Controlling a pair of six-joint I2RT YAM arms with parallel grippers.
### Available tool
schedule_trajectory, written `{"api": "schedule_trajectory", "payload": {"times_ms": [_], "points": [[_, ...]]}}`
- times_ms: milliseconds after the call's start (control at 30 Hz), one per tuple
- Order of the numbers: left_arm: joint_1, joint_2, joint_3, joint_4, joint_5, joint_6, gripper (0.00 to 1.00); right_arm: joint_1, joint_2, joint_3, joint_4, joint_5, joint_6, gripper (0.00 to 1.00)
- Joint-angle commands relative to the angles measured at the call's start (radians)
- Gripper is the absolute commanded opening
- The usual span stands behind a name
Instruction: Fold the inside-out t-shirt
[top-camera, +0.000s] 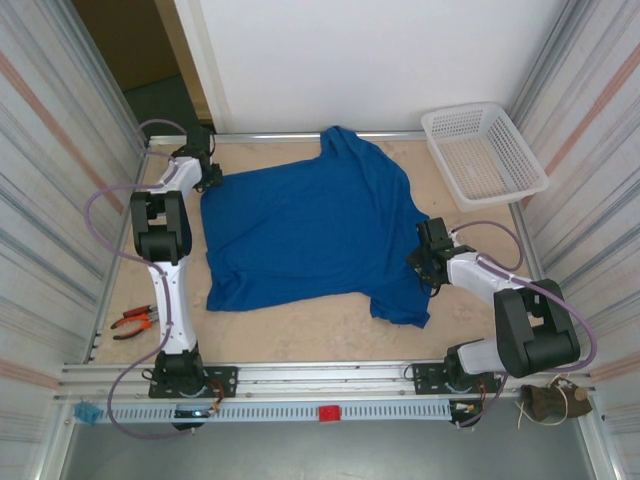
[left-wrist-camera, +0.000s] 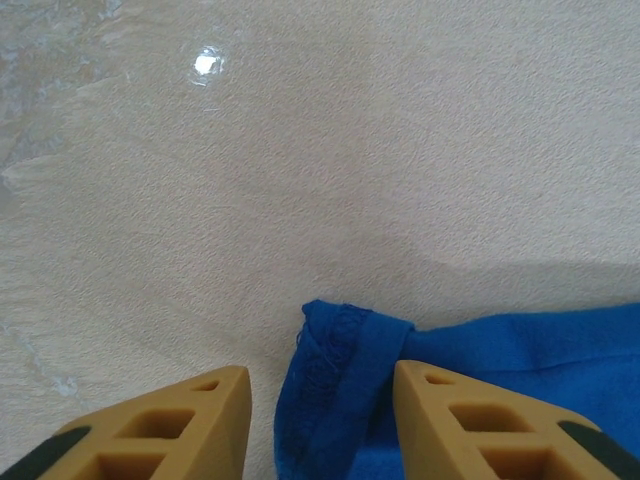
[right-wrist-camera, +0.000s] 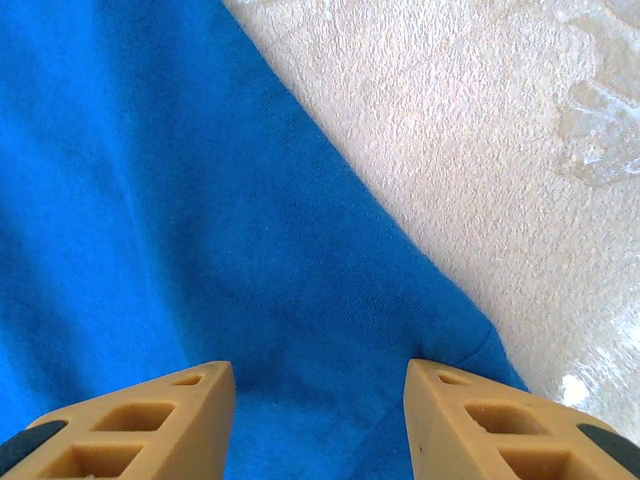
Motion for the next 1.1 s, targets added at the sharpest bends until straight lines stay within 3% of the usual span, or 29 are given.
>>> {"api": "schedule_trajectory", "payload": {"times_ms": [0, 233, 367, 633, 800, 900, 1067], "points": [[0.006, -0.015, -0.007, -0.01, 0.003, 0.005, 0.36, -0.006, -0.015, 0.001, -0.033, 0.031, 0.022, 0.47], [0.019, 0.01, -0.007, -0.034, -0.004, -0.001, 0.17, -0.011, -0.018, 0.001, -0.038, 0.039, 0.032, 0.47], [0.031, 0.015, -0.004, -0.042, 0.007, -0.007, 0.0, -0.015, -0.019, 0.001, -0.044, 0.045, 0.037, 0.47], [0.05, -0.022, 0.021, -0.02, 0.068, -0.035, 0.0, -0.017, -0.024, -0.002, -0.059, 0.063, 0.051, 0.47], [0.082, -0.043, 0.04, -0.009, 0.129, -0.154, 0.0, -0.02, -0.031, -0.007, -0.064, 0.067, 0.055, 0.47], [0.081, -0.043, 0.054, -0.008, 0.168, -0.148, 0.0, -0.02, -0.037, -0.011, -0.064, 0.067, 0.057, 0.47], [0.042, -0.109, -0.043, 0.038, 0.106, -0.08, 0.32, -0.022, -0.036, -0.011, -0.063, 0.065, 0.055, 0.47]]}}
